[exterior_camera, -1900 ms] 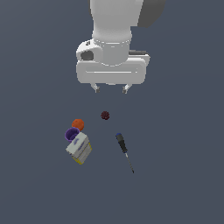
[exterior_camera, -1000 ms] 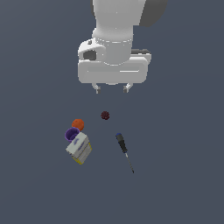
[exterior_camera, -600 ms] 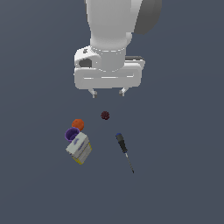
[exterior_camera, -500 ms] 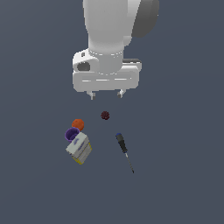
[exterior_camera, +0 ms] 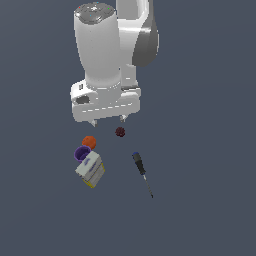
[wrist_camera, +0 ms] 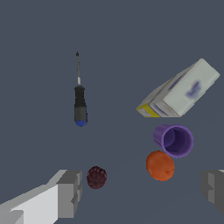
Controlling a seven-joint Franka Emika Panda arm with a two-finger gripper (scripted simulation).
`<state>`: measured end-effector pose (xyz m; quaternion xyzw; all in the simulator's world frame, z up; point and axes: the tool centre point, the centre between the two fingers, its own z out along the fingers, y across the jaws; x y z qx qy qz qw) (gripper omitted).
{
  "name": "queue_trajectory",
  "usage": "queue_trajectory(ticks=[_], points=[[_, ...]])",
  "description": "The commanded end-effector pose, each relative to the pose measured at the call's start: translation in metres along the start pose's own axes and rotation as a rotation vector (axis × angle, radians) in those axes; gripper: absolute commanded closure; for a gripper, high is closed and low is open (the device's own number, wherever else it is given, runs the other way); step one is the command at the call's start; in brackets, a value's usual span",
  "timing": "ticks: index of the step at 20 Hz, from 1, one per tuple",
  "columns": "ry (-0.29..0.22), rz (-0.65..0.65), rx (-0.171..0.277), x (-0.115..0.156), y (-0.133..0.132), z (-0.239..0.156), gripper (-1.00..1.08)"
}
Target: Pick up a designated object from a clutter of objects.
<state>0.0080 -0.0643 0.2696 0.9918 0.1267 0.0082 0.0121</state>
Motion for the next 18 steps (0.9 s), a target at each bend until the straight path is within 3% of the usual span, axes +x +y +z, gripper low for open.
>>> queue_trajectory(ticks=[1, 18], points=[[-0.002, -0.04, 0.002, -0.005, 0.012, 0.017, -0.92], [-0.008, -0.302, 0.02, -0.06, 0.085, 0.125, -0.92]])
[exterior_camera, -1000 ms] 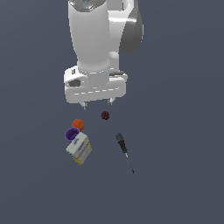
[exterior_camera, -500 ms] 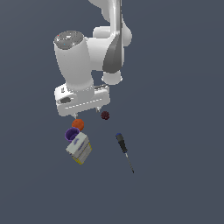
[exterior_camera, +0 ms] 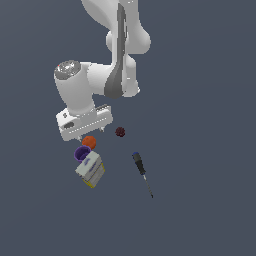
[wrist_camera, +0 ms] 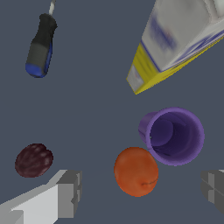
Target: Pick up a designated object from a clutter of objects.
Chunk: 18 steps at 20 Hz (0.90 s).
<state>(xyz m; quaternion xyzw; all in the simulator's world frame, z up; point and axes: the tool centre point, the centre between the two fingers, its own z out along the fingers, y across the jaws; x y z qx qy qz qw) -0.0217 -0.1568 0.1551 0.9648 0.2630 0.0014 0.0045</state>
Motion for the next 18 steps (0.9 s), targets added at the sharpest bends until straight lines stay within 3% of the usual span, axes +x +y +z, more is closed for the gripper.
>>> queue_trajectory(ticks=[1, 10, 18], points=[[0.0, -0.038, 0.002, -0.012, 0.006, 0.015, -0.92], [0.0, -0.126, 0.008, -0.042, 0.017, 0.049, -0.92], [0.0, -0.151, 0.009, -0.05, 0.019, 0.058, -0.92]])
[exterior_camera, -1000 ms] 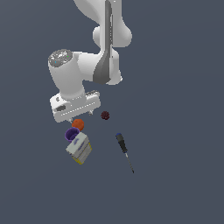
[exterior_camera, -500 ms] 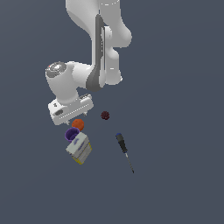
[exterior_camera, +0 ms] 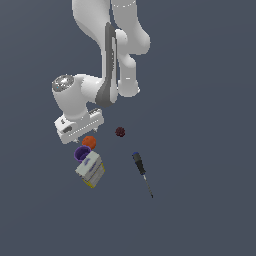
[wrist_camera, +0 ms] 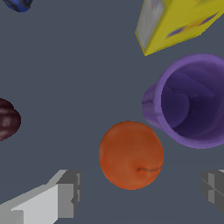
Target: Pick up a designated object from a clutter of objects.
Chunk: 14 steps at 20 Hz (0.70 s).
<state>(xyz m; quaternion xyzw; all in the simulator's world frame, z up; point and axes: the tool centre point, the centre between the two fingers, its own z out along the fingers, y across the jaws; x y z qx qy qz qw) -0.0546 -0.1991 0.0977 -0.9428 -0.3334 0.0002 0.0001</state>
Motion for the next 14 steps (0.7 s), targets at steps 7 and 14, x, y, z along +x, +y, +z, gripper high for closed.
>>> queue_trajectory(ticks=[7, 14], points=[[0.0, -0.001, 0.0, 0.0, 0.0, 0.011, -0.92], [0.0, -0.003, 0.0, -0.001, -0.001, 0.041, -0.92]])
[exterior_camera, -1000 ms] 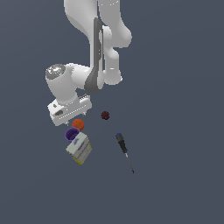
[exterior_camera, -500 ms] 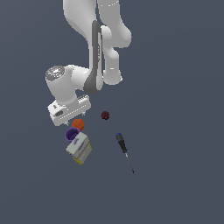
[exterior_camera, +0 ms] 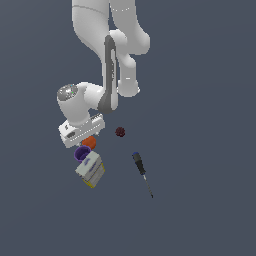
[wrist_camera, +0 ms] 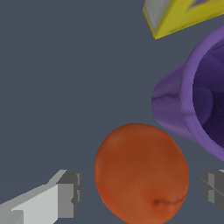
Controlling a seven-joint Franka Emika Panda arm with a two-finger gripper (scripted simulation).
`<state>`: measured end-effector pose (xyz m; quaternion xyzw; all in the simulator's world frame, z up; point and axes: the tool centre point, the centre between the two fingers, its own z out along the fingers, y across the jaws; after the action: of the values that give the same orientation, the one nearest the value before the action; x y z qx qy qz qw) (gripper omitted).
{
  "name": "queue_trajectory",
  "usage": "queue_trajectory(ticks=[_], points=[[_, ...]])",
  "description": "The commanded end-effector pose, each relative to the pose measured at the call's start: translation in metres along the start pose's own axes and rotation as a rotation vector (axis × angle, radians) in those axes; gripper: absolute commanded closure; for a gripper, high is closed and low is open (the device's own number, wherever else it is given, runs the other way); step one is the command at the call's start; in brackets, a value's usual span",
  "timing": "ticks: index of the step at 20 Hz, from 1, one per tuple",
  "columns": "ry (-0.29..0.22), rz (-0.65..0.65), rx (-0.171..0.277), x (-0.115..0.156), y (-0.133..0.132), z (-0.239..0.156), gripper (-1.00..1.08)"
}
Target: Pick up a designated object from a clutter of objects.
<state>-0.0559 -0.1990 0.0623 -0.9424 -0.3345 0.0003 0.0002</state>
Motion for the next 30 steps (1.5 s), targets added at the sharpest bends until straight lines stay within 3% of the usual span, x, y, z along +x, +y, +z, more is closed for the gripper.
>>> queue_trajectory(ticks=[1, 6, 7, 21, 30], points=[[0.0, -0.001, -0.001, 0.0, 0.0, 0.009, -0.92], [0.0, -0.001, -0.001, 0.0, 0.001, 0.015, -0.92], [0.0, -0.001, -0.001, 0.0, 0.001, 0.015, 1.08], [0.001, 0.0, -0.003, 0.002, 0.002, 0.01, 1.08], [0.001, 0.0, -0.003, 0.016, 0.011, -0.026, 1.08]])
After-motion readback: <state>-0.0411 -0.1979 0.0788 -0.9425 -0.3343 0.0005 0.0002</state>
